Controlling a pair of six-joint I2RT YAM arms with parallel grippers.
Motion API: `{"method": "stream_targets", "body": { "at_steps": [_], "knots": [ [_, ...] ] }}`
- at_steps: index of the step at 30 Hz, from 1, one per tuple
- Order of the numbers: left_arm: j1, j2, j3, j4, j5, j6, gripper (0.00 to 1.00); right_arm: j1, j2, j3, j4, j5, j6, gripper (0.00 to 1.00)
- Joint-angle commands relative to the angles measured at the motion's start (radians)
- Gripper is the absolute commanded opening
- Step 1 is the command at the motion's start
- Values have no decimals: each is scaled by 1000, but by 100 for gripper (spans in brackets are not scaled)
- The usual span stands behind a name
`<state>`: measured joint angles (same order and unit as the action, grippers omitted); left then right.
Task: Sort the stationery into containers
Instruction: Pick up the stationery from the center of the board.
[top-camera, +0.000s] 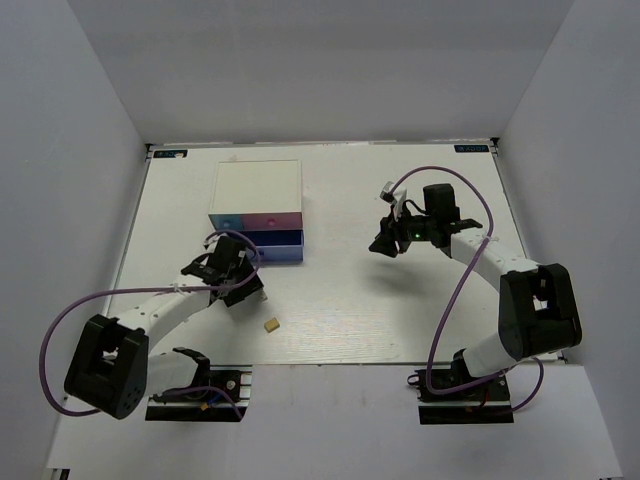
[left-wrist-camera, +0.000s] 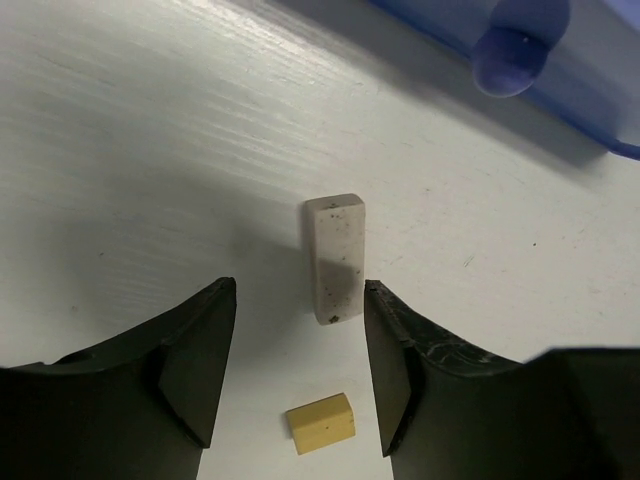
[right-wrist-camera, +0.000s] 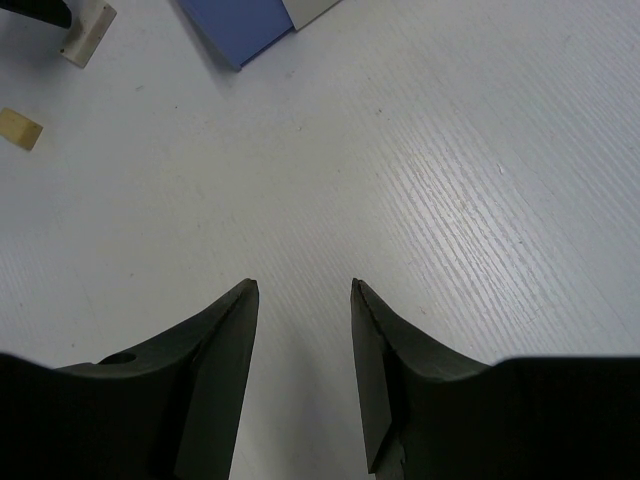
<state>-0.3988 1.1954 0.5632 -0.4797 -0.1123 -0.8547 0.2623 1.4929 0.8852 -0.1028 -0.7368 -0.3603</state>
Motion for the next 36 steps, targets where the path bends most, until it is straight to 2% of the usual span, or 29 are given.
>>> {"method": "stream_targets", "body": {
  "at_steps": [1, 12, 24, 28, 33, 36],
  "knots": [
    [-20, 18, 26, 39, -38, -12, 64, 2, -22, -8, 29, -16, -8, 48],
    [-107, 177, 127, -37, -135, -44, 64, 2, -28, -17, 31, -13, -6, 48],
    [-169, 207, 149, -115, -187, -53, 40, 0, -28, -15, 35, -16, -6, 48],
    [-178, 135, 126, -71, -167, -53, 33, 0, -33, -19, 34, -15, -6, 48],
    [-178, -122, 83, 78, -116, -20, 22, 2, -33, -25, 31, -16, -14, 48],
    [-178, -195, 83, 138, -136, -20, 14, 2, -30, -25, 28, -18, -14, 48]
  ]
}}
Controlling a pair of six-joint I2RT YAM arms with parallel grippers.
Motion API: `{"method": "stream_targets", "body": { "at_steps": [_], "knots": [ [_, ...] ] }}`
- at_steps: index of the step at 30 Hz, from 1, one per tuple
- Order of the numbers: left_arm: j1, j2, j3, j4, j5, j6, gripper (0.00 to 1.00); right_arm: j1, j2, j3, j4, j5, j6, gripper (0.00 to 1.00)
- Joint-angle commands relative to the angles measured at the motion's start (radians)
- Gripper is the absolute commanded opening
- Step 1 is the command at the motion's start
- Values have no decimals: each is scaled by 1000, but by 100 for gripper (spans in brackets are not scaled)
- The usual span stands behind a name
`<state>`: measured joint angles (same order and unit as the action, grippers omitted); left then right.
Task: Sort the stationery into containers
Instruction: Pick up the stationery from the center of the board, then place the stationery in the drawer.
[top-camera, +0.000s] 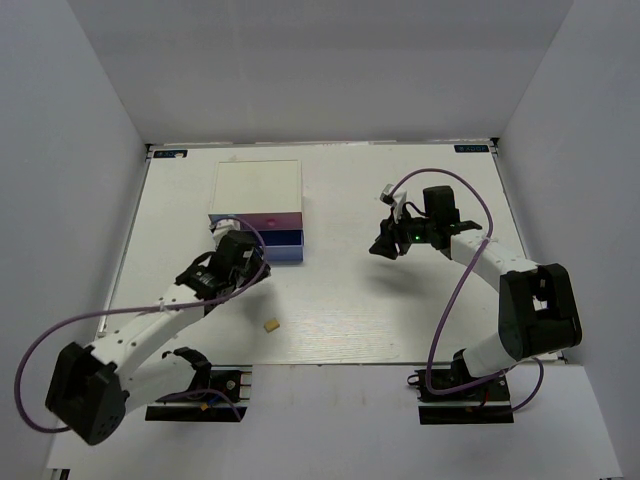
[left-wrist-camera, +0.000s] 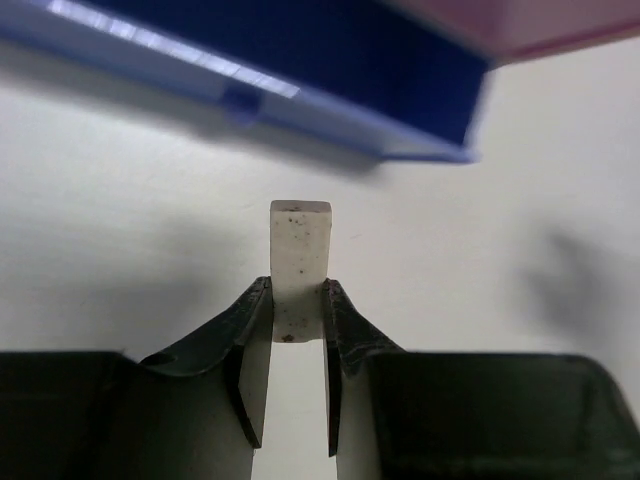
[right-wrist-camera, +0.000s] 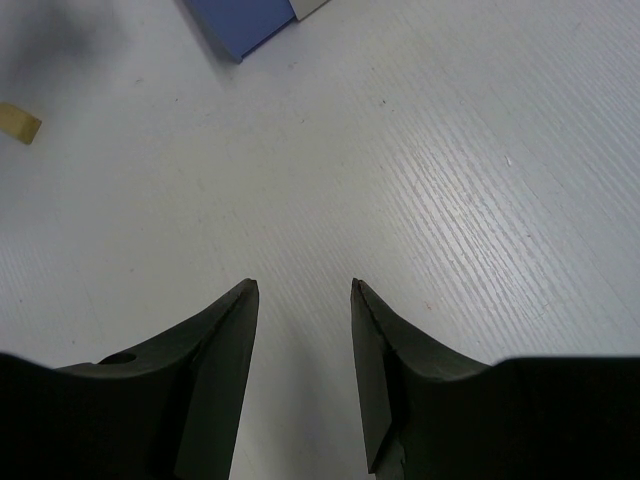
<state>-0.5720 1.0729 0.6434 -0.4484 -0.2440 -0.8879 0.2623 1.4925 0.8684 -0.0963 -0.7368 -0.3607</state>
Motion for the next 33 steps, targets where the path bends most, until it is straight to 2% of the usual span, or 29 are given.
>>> {"method": "stream_targets", "body": {
  "at_steps": [1, 4, 14, 22, 33],
  "knots": [
    [-5, -83, 12, 122, -20, 3, 13, 3, -29, -6, 24, -19, -15, 48],
    [6, -93, 35, 149, -20, -52, 13, 3, -29, 0, 21, -21, -15, 48],
    [15, 25, -10, 486, -164, -353, 14, 2, -43, -9, 20, -16, -20, 48],
    [15, 38, -22, 438, -283, -543, 13, 2, -51, -29, 26, -21, -15, 48],
    [15, 94, -4, 379, -379, -583, 14, 0, -43, -23, 24, -24, -17, 48]
  ]
}}
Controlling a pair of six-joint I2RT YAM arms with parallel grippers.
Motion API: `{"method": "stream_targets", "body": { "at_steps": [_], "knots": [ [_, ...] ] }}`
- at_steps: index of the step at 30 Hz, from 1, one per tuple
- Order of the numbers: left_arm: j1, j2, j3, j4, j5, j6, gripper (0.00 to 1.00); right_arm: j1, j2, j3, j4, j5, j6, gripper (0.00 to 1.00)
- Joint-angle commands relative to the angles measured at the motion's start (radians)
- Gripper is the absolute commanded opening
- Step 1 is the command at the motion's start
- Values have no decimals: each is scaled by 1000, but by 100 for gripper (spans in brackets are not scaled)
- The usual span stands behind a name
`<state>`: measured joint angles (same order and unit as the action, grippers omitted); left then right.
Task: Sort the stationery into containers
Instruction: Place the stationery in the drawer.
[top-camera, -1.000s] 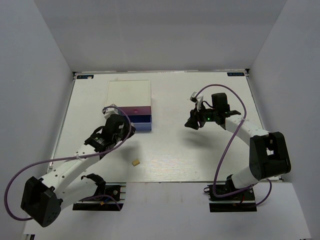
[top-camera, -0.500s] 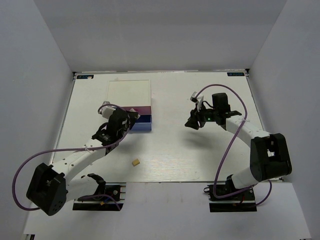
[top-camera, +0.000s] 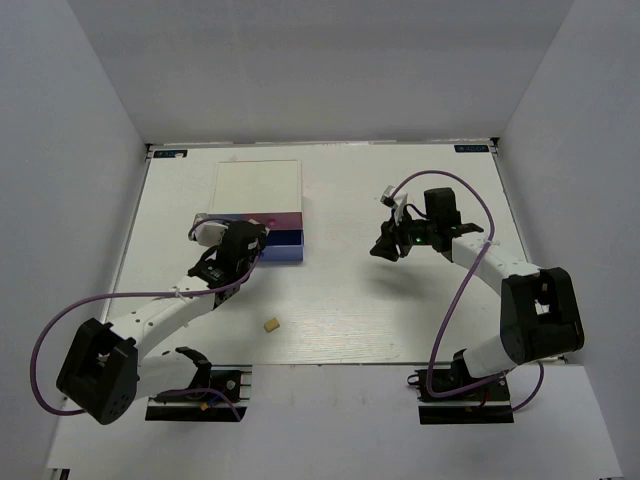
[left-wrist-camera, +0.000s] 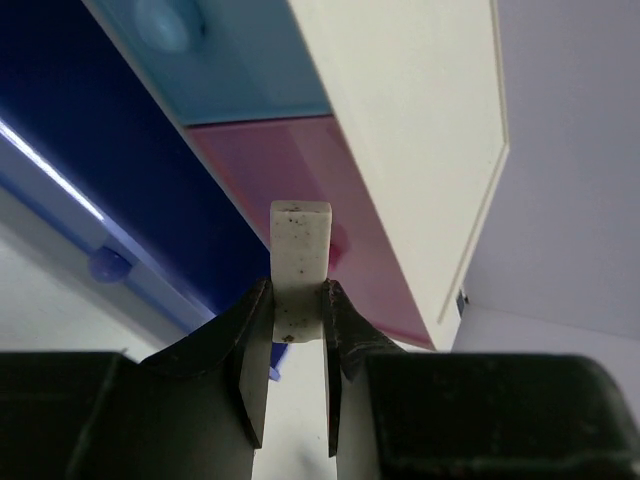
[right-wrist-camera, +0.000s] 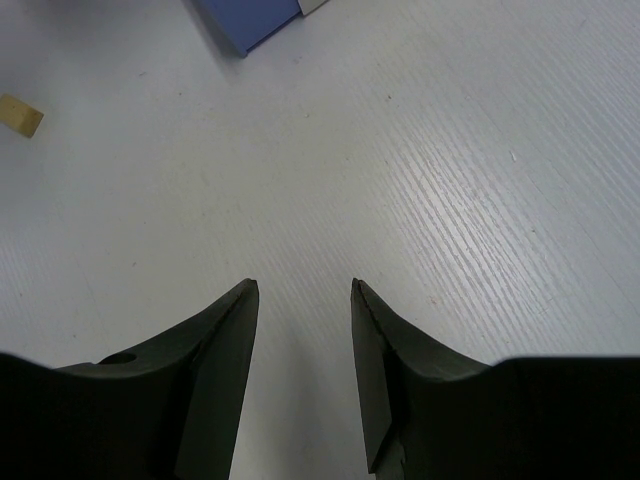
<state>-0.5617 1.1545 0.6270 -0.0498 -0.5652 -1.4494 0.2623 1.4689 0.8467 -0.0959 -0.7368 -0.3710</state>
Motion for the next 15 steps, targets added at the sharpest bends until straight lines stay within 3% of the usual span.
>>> {"method": "stream_targets", "body": {
  "at_steps": [1, 8, 11, 12, 15],
  "knots": [
    [5, 13, 13, -30, -68, -22, 14, 2, -19, 0, 27, -24, -6, 48],
    [14, 71, 23, -39, -87, -55, 18, -1, -24, -5, 18, -24, -8, 48],
    [14, 80, 34, -50, -87, -65, 35, 2, -25, -5, 18, -26, -8, 48],
    [14, 80, 43, -64, -87, -74, 45, 0, -25, -5, 15, -23, -8, 48],
    [14, 80, 43, -74, -96, -74, 54, 0, -25, -3, 15, -29, -12, 48]
  ]
}}
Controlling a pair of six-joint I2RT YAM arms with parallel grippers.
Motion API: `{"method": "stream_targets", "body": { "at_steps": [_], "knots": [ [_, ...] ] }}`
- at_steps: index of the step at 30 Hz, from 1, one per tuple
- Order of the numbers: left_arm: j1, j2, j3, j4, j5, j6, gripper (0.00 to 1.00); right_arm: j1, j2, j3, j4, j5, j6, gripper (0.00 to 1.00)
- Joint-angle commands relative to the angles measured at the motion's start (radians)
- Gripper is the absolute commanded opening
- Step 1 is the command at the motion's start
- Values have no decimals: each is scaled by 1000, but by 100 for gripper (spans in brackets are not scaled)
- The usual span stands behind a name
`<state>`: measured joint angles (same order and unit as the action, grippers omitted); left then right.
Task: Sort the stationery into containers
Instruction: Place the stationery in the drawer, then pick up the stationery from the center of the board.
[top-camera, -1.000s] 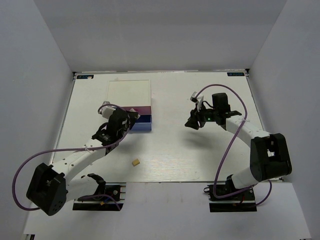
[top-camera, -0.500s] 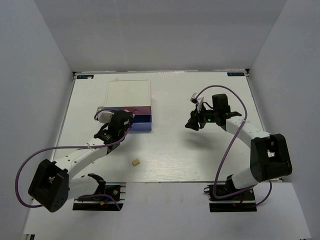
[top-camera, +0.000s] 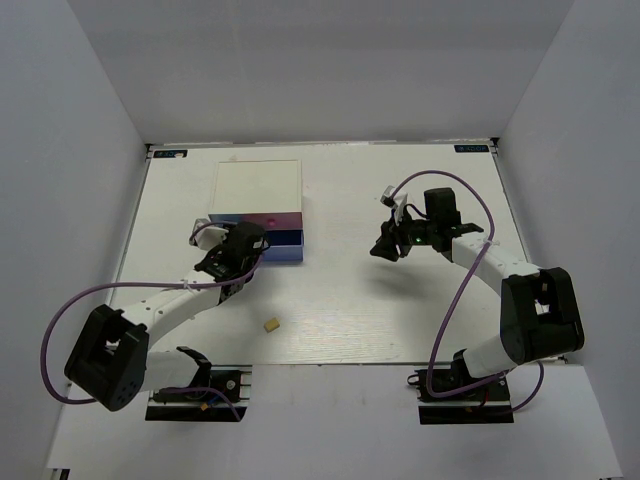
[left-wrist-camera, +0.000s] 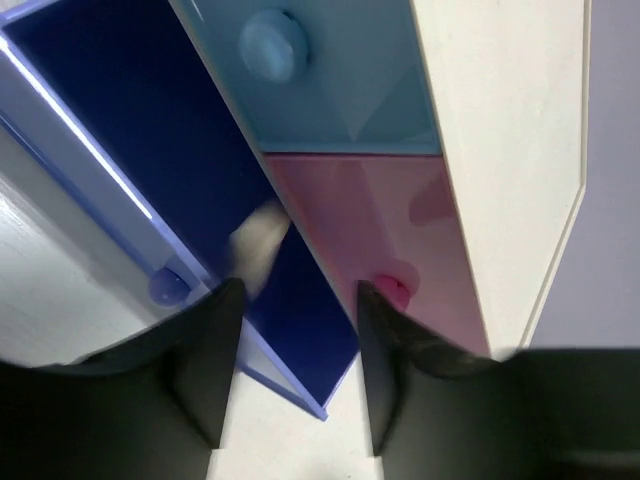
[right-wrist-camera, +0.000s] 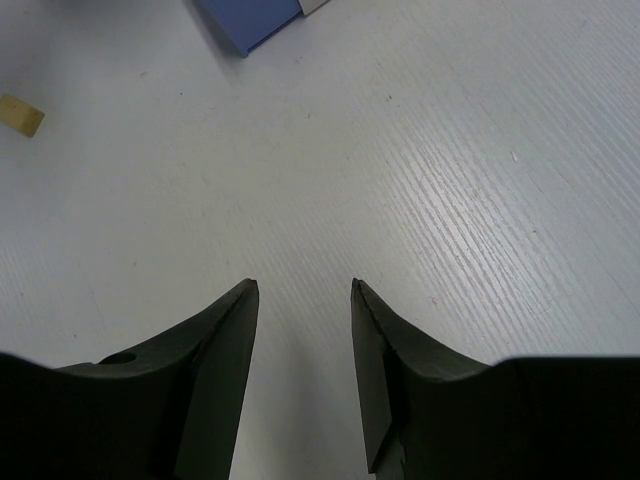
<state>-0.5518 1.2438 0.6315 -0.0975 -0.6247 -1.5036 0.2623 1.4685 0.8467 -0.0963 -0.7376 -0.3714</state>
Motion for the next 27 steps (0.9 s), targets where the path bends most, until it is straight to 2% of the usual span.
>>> {"method": "stream_targets", "body": {
  "at_steps": [1, 4, 8, 10, 11, 13, 14, 16, 17, 19, 20, 22, 24, 27],
  "knots": [
    [4, -20, 39, -27, -36, -20, 61, 2, -27, 0, 12, -31, -12, 48],
    [4, -30, 39, -27, -36, -20, 66, 3, -27, 2, -3, -46, -35, 48],
    [4, -50, 39, -27, -18, -20, 66, 5, -27, 12, -46, -103, -87, 50],
    [4, -73, 50, -27, 28, 27, 60, 9, -25, 18, -92, -175, -178, 50],
    [4, -96, 50, -16, 48, 60, 52, 15, -27, 26, -105, -199, -204, 50],
    [4, -121, 50, -34, 110, 121, 42, 28, -24, 49, -181, -305, -354, 50],
    [4, -135, 50, -50, 134, 175, 33, 57, -19, 57, -206, -328, -454, 50],
    [4, -184, 50, -106, 183, 253, 24, 104, -4, 90, -279, -358, -584, 51],
    [4, -201, 50, -146, 183, 317, 22, 147, 4, 101, -342, -353, -669, 53],
    [4, -234, 50, -249, 183, 351, 22, 214, 42, 142, -373, -306, -788, 53],
    [4, -275, 50, -345, 183, 373, 29, 263, 56, 152, -391, -290, -807, 55],
    [4, -329, 28, -425, 183, 382, 46, 334, 105, 181, -387, -238, -827, 61],
    [4, -426, -19, -516, 183, 382, 73, 420, 148, 224, -365, -175, -824, 68],
    [4, -557, -73, -611, 165, 318, 86, 509, 263, 297, -361, -114, -773, 72]
  ]
}}
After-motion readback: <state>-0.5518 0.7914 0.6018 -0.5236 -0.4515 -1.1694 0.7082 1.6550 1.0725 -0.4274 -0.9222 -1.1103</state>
